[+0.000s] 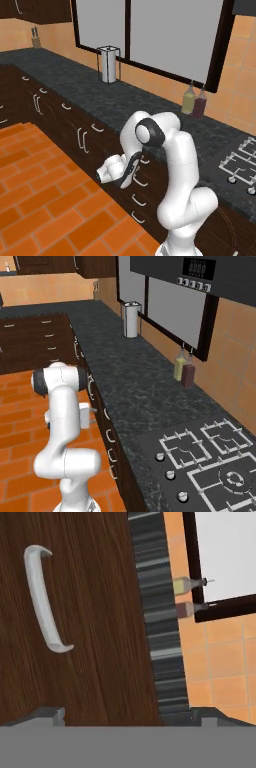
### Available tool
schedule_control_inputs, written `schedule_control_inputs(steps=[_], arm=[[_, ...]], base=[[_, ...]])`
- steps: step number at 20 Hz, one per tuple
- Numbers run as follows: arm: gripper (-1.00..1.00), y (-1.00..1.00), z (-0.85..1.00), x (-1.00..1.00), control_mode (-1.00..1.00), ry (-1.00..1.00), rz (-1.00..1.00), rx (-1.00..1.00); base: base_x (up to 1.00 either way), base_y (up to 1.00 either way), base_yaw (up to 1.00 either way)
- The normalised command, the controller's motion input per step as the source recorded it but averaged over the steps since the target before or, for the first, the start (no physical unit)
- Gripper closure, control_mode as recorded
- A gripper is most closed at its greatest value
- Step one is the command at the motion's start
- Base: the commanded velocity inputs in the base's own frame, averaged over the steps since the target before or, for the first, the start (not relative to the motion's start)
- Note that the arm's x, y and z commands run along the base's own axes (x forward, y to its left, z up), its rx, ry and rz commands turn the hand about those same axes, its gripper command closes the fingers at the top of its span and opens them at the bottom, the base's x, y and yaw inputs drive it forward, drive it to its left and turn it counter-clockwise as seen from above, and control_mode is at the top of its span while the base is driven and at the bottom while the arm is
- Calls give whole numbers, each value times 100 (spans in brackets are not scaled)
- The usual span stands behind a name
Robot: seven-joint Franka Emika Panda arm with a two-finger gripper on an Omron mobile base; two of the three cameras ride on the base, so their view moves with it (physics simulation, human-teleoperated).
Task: Take a straw from the drawer in front and place it inside the glass cup on the dining counter.
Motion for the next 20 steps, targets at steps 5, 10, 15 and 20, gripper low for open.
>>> schedule_control_inputs(steps=[5,10,15,20], arm=[[-100,-14,-19,32,-100,-2,0,-3],[-100,-10,-27,35,-100,0,0,-3],[-100,-9,-30,40,-100,0,0,-3],[-100,-7,-24,41,-100,0,0,-3]], base=[[0,0,0],[0,0,0],[0,0,0],[0,0,0]])
